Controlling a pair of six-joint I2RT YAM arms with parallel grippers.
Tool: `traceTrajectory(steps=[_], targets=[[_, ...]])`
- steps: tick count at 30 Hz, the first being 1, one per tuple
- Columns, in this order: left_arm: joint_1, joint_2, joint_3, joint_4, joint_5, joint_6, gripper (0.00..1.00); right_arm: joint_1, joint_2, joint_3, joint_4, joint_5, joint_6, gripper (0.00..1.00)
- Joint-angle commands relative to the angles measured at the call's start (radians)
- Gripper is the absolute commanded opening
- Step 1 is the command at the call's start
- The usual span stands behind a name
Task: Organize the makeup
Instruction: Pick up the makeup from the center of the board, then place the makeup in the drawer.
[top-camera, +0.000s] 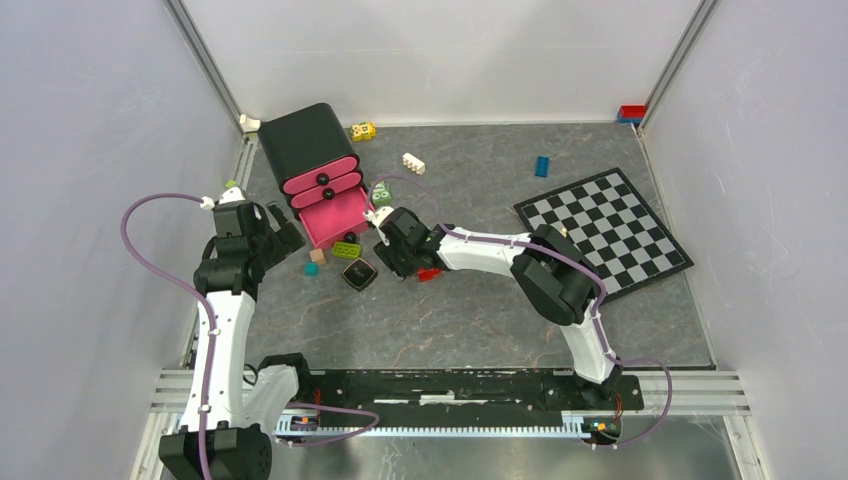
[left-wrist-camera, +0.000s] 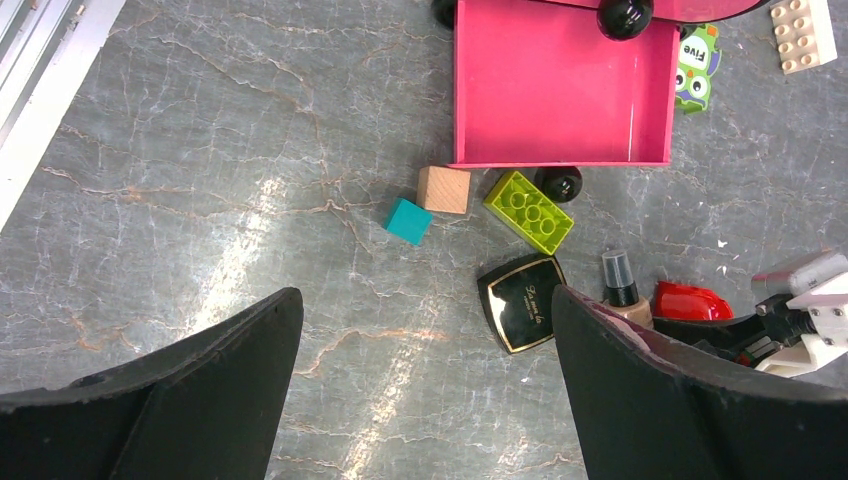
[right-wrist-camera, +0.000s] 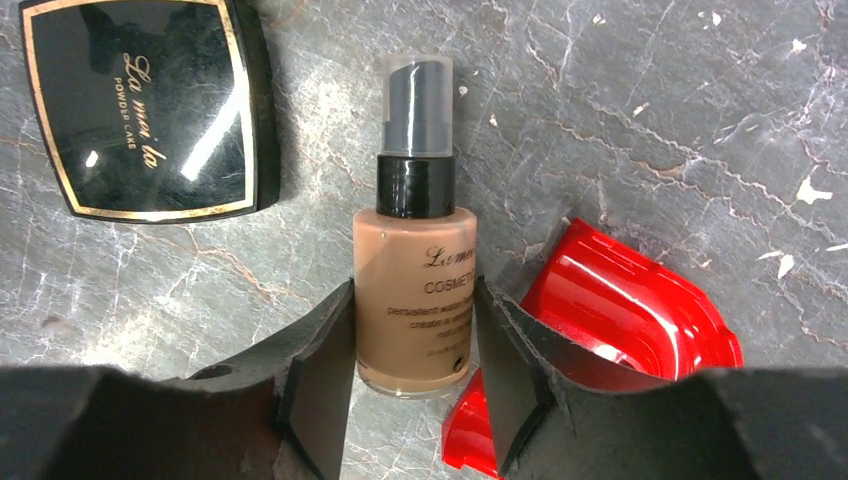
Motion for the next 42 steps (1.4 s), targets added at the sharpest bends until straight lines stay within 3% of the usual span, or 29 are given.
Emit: traceTrajectory(steps=[1, 10, 25, 38, 42], targets=[[0.007, 0.001, -0.001, 0.041, 0.017, 0.009, 1.00, 0.010, -0.015, 0.022, -0.071, 0.017, 0.003, 0.48], [0.008, 0.004, -0.001, 0.041, 0.002, 0.010, 1.00, 0.009, -0.053, 0.011, -0.030, 0.009, 0.006, 0.33], [0.008, -0.009, 0.001, 0.038, -0.003, 0.010, 1.00, 0.009, -0.087, 0.074, 0.015, -0.015, 0.011, 0.29], [0.007, -0.017, 0.000, 0.038, -0.009, 0.011, 1.00, -0.013, 0.004, 0.318, 0.028, -0.053, 0.028, 0.26], [0.007, -0.016, 0.000, 0.038, -0.008, 0.009, 1.00, -0.022, 0.038, 0.354, 0.104, -0.064, 0.041, 0.25]])
